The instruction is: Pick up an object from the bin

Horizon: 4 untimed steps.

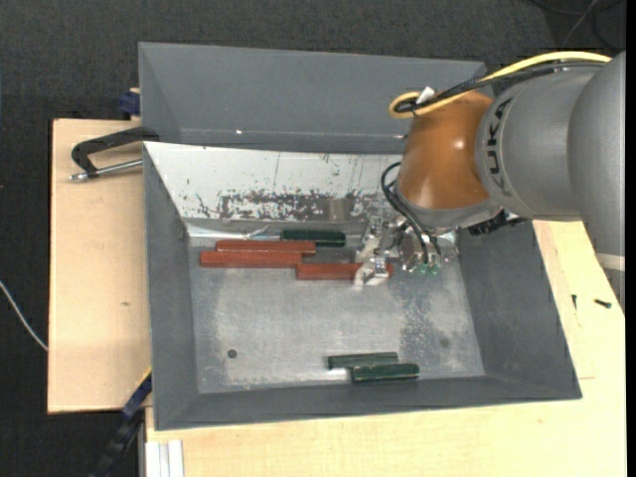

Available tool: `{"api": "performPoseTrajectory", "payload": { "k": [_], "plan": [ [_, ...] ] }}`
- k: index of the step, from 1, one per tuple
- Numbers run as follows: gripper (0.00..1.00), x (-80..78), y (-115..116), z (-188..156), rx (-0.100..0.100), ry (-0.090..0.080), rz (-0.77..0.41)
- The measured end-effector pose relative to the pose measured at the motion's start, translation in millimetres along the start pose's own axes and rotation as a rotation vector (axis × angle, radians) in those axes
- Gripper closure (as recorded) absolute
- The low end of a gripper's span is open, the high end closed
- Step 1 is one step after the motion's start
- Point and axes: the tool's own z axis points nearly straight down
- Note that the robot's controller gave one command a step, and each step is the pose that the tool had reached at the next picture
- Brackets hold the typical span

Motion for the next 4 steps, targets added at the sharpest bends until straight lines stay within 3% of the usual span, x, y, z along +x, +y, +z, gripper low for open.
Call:
{"api": "performPoseTrajectory", "payload": {
  "k": [1, 2, 3, 4],
  "plan": [
    [1.00, 5.8, 1.2, -18.7, 0.001, 0.003, 0.015],
    [1.00, -3.5, -13.7, -62.0, 0.000, -0.010, 0.179],
    [1.00, 6.1, -14.6, -95.3, 0.001, -0.009, -0.052],
    [1.00, 24.5, -34.1, -138.2, 0.002, -0.008, -0.208]
  ]
}}
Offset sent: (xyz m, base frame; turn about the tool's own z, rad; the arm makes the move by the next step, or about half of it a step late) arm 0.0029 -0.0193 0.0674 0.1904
